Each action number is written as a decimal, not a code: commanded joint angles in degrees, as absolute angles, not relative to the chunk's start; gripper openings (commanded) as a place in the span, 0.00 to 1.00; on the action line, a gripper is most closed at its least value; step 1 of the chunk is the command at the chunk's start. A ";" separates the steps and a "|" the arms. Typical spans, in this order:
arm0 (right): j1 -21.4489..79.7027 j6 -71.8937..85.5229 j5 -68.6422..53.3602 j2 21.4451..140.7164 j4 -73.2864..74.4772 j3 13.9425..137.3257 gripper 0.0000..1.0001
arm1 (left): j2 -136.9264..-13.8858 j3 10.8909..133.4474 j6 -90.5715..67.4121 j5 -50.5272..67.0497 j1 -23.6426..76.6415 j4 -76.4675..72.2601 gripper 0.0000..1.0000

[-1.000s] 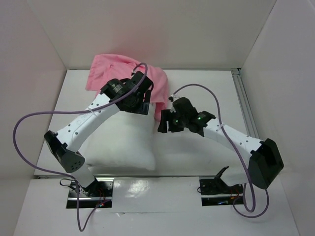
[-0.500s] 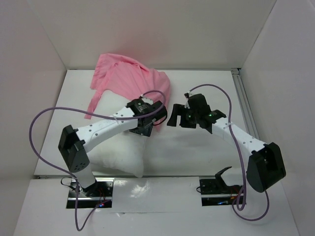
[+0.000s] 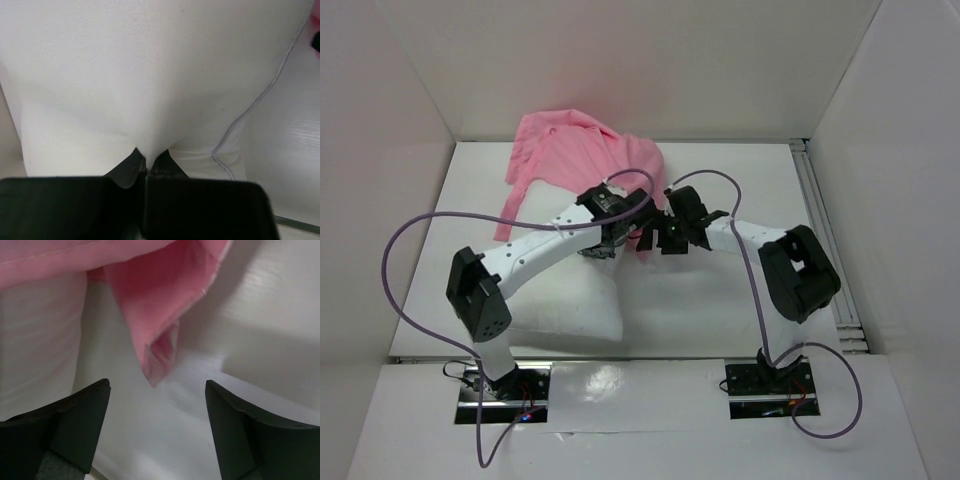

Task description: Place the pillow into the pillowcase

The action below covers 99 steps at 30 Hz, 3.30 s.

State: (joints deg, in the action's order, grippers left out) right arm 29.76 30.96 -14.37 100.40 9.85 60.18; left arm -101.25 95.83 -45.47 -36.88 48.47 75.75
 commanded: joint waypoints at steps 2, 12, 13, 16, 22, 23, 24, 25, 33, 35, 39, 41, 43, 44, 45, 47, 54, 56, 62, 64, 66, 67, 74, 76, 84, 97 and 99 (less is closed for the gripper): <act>30.59 33.84 -15.82 105.28 -1.21 64.78 0.78 | -95.89 101.42 -41.67 -34.90 46.24 73.04 0.00; 32.34 29.90 -11.77 105.13 2.26 75.05 0.00 | -94.13 113.09 -36.21 -29.45 41.23 70.75 0.00; 32.34 27.45 -12.82 103.55 4.20 78.10 0.00 | -95.00 114.77 -35.43 -28.92 40.26 70.23 0.00; 33.47 23.14 -18.62 94.42 12.18 83.39 0.00 | -97.81 124.75 -34.89 -27.87 36.40 71.62 0.00; 41.04 24.51 -23.36 70.34 21.70 71.88 0.00 | -104.41 134.75 -37.17 -31.19 34.37 74.63 0.00; 43.31 27.83 -23.38 67.79 21.71 67.11 0.00 | -104.41 132.47 -38.40 -31.81 34.37 73.66 0.00; 44.37 29.69 -23.90 63.50 21.01 62.10 0.00 | -104.41 130.28 -41.19 -31.82 34.37 72.61 0.00; 45.34 31.71 -23.91 61.72 19.61 57.09 0.00 | -104.41 126.43 -42.87 -31.82 34.97 71.38 0.00; 51.77 34.02 -14.51 55.37 31.01 46.31 0.00 | -104.49 118.92 -50.09 -32.87 44.90 65.83 0.00; 51.77 33.31 -12.31 54.85 34.69 47.01 0.00 | -105.29 118.92 -50.62 -32.26 47.98 65.31 0.00; 50.54 32.61 -8.09 54.84 41.12 50.52 0.44 | -107.48 118.92 -47.99 -29.27 52.90 63.63 0.02; 50.02 32.61 -4.77 54.84 43.49 52.99 0.86 | -107.49 118.92 -46.67 -28.74 53.44 65.21 0.35; 50.01 32.61 -2.30 54.23 46.13 56.94 0.91 | -106.18 118.92 -44.57 -30.67 53.44 66.44 0.59; 49.49 32.61 -0.02 54.23 47.01 58.35 0.91 | -103.91 118.92 -43.60 -30.67 52.13 66.45 0.74; 49.48 32.61 1.13 54.75 48.41 59.84 0.91 | -102.49 118.92 -42.72 -31.28 51.16 66.45 0.77; 48.96 32.61 2.98 56.68 49.56 64.50 0.88 | -99.60 118.22 -40.18 -31.29 47.57 66.45 0.78; 48.96 30.59 11.42 66.61 53.34 77.07 0.85 | -89.13 101.73 -34.99 -17.51 28.32 54.25 0.80; 48.43 30.59 12.48 68.02 53.35 80.24 0.84 | -87.28 98.11 -34.98 -12.06 23.93 49.41 0.80; 47.37 31.11 14.25 70.83 49.14 85.24 0.71 | -84.02 87.90 -31.56 -1.94 20.66 40.70 0.81; 47.37 31.11 11.01 74.60 46.34 86.74 0.76 | -86.65 87.36 -31.55 -0.71 18.38 39.56 0.84; 49.12 30.59 9.76 80.73 45.62 89.64 0.81 | -89.72 86.84 -30.94 0.87 17.06 39.55 0.84; 50.52 30.59 10.54 82.95 45.62 90.78 0.81 | -92.43 86.23 -30.94 1.40 16.53 38.94 0.84; 51.70 33.65 12.48 89.22 47.29 81.79 0.79 | -89.50 75.18 -34.62 7.72 22.22 33.33 0.76; 48.53 33.66 12.48 85.09 48.60 77.37 0.79 | -86.76 71.56 -36.99 10.18 27.23 31.56 0.76; 33.40 28.13 23.28 80.24 58.62 80.74 0.84 | -77.09 66.80 -37.36 4.41 33.85 34.19 0.80; 42.97 36.10 25.31 92.28 58.71 95.36 1.00 | -90.24 63.73 -27.42 1.23 27.08 14.27 1.00; 44.46 39.35 26.18 94.65 58.01 94.23 1.00 | -93.67 63.72 -26.37 3.15 27.07 10.14 1.00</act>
